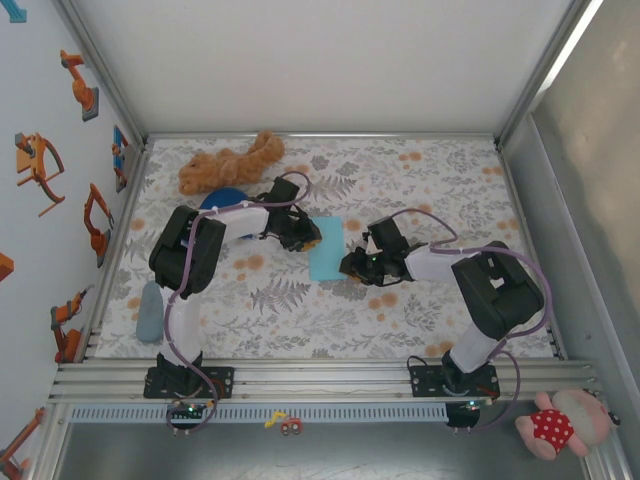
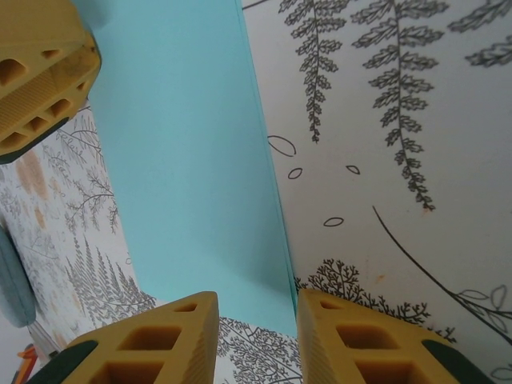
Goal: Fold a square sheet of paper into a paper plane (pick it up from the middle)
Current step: Fold the triangle a second time at the center of the table.
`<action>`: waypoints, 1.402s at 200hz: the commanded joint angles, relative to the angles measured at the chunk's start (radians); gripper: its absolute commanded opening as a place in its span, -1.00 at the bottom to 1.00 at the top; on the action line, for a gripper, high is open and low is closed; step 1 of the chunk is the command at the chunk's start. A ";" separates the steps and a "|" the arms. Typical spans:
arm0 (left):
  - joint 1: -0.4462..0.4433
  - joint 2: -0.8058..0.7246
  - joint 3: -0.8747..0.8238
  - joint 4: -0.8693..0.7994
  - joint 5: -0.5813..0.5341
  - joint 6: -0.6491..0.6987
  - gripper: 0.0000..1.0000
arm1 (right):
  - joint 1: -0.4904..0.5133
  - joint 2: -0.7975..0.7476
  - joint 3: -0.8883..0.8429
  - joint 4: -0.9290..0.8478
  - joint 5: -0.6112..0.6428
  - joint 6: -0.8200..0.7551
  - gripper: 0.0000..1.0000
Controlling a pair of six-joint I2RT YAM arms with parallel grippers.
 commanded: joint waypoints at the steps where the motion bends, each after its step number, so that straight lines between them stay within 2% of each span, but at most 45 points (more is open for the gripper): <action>1: 0.015 0.061 -0.023 -0.080 -0.024 -0.021 -0.50 | 0.012 0.004 0.021 -0.068 0.038 -0.037 -0.37; 46: 0.034 0.069 -0.042 -0.041 0.021 -0.036 -0.51 | 0.018 0.002 0.028 -0.068 0.036 -0.043 -0.38; 84: 0.033 0.070 -0.044 -0.040 0.026 -0.032 -0.51 | 0.020 0.001 0.024 0.014 -0.011 -0.014 -0.45; 181: 0.032 0.049 -0.046 -0.038 0.031 -0.011 -0.51 | 0.020 0.031 0.054 0.081 0.021 0.045 -0.57; 242: 0.044 -0.033 -0.039 0.065 0.063 0.003 -0.49 | 0.019 0.032 0.070 0.014 0.028 0.028 -0.97; 280: 0.050 -0.003 0.014 0.030 0.052 0.030 -0.50 | 0.019 0.006 0.056 -0.014 0.022 0.014 -1.00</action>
